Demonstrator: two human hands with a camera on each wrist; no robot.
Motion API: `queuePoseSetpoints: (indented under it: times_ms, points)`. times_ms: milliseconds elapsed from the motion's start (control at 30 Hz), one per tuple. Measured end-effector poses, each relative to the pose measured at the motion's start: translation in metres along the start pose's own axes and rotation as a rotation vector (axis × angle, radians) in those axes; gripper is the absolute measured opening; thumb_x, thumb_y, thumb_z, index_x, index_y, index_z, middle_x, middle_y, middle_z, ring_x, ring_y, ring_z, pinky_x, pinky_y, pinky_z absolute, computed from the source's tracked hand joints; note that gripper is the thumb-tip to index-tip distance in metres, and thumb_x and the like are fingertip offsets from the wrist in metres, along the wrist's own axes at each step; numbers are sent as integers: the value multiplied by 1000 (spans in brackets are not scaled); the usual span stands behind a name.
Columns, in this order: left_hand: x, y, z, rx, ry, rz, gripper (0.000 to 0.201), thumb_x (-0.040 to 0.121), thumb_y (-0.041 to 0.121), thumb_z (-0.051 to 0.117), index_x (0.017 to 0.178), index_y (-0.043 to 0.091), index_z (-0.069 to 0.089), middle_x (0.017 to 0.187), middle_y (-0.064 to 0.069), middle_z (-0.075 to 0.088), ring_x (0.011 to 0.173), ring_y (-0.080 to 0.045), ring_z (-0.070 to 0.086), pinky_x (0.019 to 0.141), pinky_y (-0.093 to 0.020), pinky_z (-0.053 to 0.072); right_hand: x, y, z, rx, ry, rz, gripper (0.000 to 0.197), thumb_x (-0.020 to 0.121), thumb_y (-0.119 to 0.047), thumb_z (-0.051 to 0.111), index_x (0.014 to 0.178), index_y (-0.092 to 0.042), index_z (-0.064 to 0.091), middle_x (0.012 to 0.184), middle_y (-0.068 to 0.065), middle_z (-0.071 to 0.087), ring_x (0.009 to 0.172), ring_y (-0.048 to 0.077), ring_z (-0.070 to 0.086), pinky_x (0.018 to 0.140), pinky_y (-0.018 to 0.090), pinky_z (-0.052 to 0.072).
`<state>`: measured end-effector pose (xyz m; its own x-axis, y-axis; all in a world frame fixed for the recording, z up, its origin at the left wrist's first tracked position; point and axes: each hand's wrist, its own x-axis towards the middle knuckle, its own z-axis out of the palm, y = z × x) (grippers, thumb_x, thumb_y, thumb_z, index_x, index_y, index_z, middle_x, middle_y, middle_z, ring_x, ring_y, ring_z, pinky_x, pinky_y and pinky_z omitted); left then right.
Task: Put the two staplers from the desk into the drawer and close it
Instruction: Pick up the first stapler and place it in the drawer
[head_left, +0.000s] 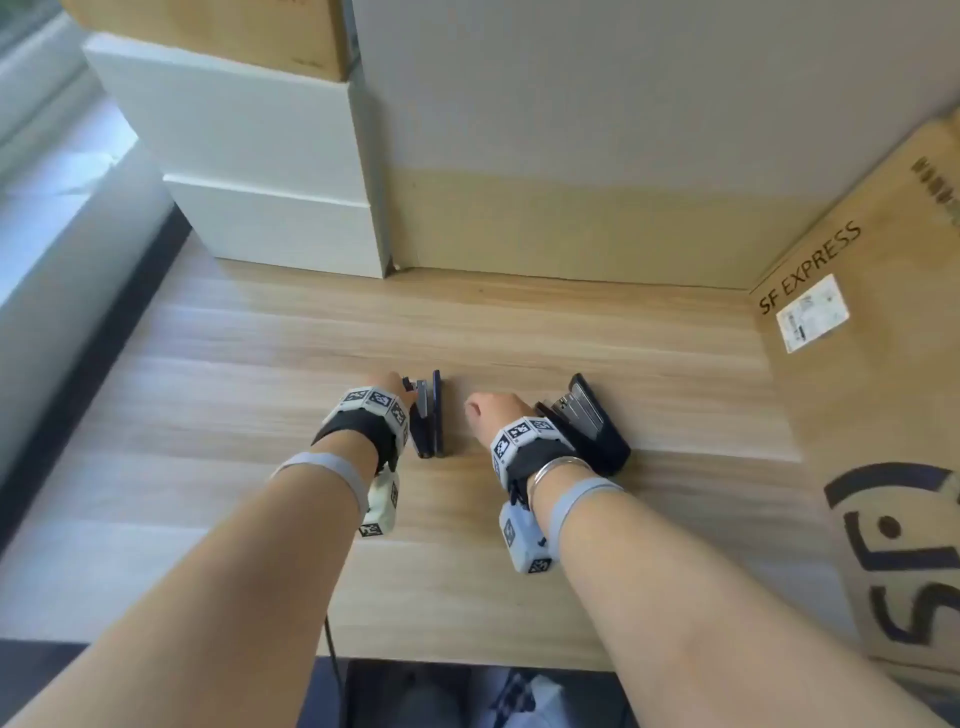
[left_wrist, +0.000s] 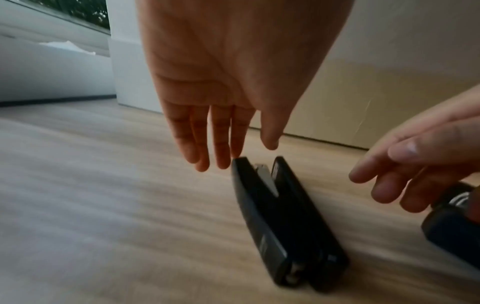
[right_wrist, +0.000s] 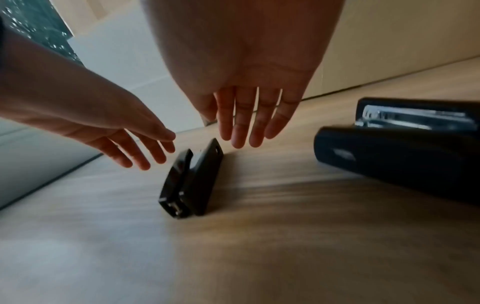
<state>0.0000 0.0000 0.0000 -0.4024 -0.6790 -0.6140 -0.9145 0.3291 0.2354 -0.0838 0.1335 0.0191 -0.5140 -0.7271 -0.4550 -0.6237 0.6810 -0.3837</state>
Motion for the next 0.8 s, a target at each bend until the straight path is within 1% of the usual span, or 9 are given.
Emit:
queuePoseSetpoints:
  times_ms: [67,133,200,267,367,500,567,700,800]
  points:
    - [-1,-2,5,-26,0,-17,43,95,29,45,58,9,38,61,-8,46,78,-29,49,70,-31,36,4,5,6,-6,-18,13,31,97,-19,34,102,-12,64,92,14,64,73,26,51,64,27,37]
    - [-1,-4,10,-81,4,-95,43,94,30,46,59,6,38,61,-8,44,79,-28,47,70,-31,34,6,10,14,-11,-44,25,32,97,-20,35,108,-14,64,106,14,68,82,29,59,68,28,40]
    - [-3,-1,12,-104,-9,-94,32,93,30,49,80,1,52,81,-16,59,81,-29,48,71,-32,36,8,14,18,-17,-52,21,32,97,-21,36,112,-15,64,111,14,68,93,32,64,72,29,44]
    - [4,1,14,-114,-4,-90,34,92,28,50,109,-1,58,108,-21,65,88,-34,55,74,-34,41,13,16,19,-25,-43,20,32,97,-22,37,115,-16,63,113,14,68,97,33,65,75,31,48]
    - [-1,5,15,-151,43,-101,37,91,22,50,118,-2,55,120,-23,63,108,-36,60,76,-35,42,14,18,20,-29,-29,17,32,97,-21,38,116,-14,63,114,14,68,99,33,65,79,33,50]
    - [-5,8,20,-252,71,-191,39,91,16,48,126,-2,44,127,-24,57,117,-38,56,91,-41,46,18,22,24,-50,-53,3,32,97,-20,39,116,-13,63,114,14,68,100,33,65,79,34,51]
    - [-5,6,21,-270,106,-178,36,91,11,45,125,-1,42,125,-25,58,115,-39,56,90,-42,46,20,22,23,-53,-51,-5,32,97,-20,38,117,-15,62,115,13,68,101,33,64,78,33,50]
    - [-6,1,20,-293,192,-155,32,91,11,41,121,-1,41,117,-27,62,107,-40,60,72,-37,40,23,27,23,-60,-64,-24,32,97,-20,38,118,-17,62,116,11,68,103,31,64,78,30,48]
    - [-10,-1,17,-322,235,-153,15,89,8,41,101,3,36,112,-28,63,90,-39,59,67,-37,37,24,30,22,-65,-69,-33,32,97,-19,39,120,-17,61,119,11,67,106,30,63,80,30,48]
